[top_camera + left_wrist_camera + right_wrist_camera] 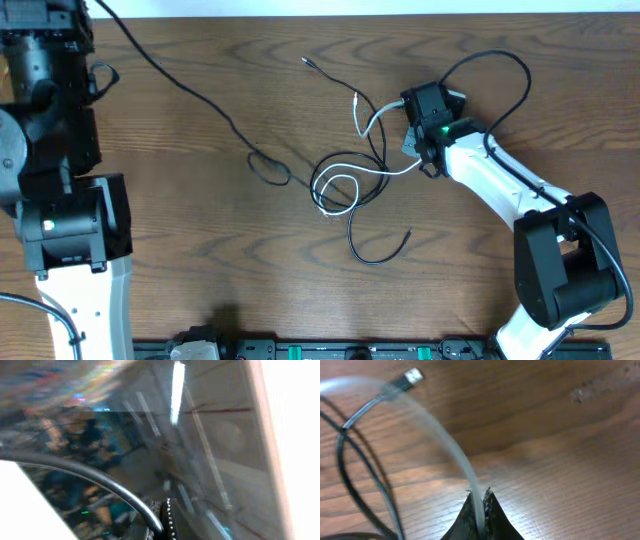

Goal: Untangle cables

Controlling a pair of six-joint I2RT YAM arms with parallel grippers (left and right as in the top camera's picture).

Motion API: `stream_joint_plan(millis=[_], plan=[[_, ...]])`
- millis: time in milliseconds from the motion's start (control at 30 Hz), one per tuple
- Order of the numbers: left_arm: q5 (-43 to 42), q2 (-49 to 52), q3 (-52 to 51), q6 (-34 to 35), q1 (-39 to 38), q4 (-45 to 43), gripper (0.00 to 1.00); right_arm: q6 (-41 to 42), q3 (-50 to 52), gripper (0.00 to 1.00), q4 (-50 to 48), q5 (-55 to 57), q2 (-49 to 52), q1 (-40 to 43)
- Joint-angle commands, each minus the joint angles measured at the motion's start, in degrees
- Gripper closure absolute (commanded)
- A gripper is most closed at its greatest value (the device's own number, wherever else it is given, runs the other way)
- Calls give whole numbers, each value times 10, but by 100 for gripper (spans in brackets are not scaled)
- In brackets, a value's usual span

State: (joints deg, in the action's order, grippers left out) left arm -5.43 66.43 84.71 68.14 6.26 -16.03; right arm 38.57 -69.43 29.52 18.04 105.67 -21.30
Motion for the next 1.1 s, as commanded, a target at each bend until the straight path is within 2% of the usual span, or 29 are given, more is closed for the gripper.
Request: stream_joint_plan(millis=[0, 67, 100, 167, 200, 400, 433, 467, 500, 567, 700, 733, 800, 867, 933, 967, 1067], plan=[[7, -3, 9, -60, 5, 82, 93, 16, 6, 99, -5, -5, -5, 6], [5, -2, 9, -72, 5, 139, 93, 16, 6, 85, -10, -20, -5, 5], [6, 2, 9, -99, 5, 170, 92, 16, 6, 68, -14, -30, -5, 5], [5, 10, 9, -161, 5, 193, 93, 14, 6, 40, -19, -39, -5, 5], [5, 18, 9, -210, 5, 203, 92, 14, 6, 29, -20, -41, -5, 5], [14, 53, 9, -393, 5, 279, 93, -5, 6, 14, -20, -51, -5, 5], [34, 60, 9, -422, 5, 294, 93, -5, 6, 12, -19, -51, -5, 5], [61, 66, 9, -442, 5, 308, 93, -5, 6, 4, -18, -51, -5, 5], [98, 73, 9, -454, 6, 324, 92, -5, 6, 1, -17, -51, -5, 5], [150, 88, 9, -454, 14, 353, 93, -5, 6, 1, -17, -51, -5, 6], [155, 117, 9, -454, 39, 401, 92, -5, 6, 1, -18, -51, -5, 7], [155, 122, 9, -454, 45, 410, 87, -5, 6, 1, -18, -51, -5, 7], [155, 132, 9, -454, 56, 428, 58, -5, 6, 1, -17, -51, -5, 7], [155, 138, 9, -454, 63, 443, 58, -5, 6, 1, -14, -51, -5, 6], [149, 139, 9, -454, 66, 465, 34, -5, 6, 1, -11, -51, -5, 6], [149, 139, 9, -454, 66, 475, 25, -5, 6, 1, -10, -52, -5, 7], [94, 138, 9, -454, 65, 522, 15, -24, 6, 1, -6, -71, -5, 7]])
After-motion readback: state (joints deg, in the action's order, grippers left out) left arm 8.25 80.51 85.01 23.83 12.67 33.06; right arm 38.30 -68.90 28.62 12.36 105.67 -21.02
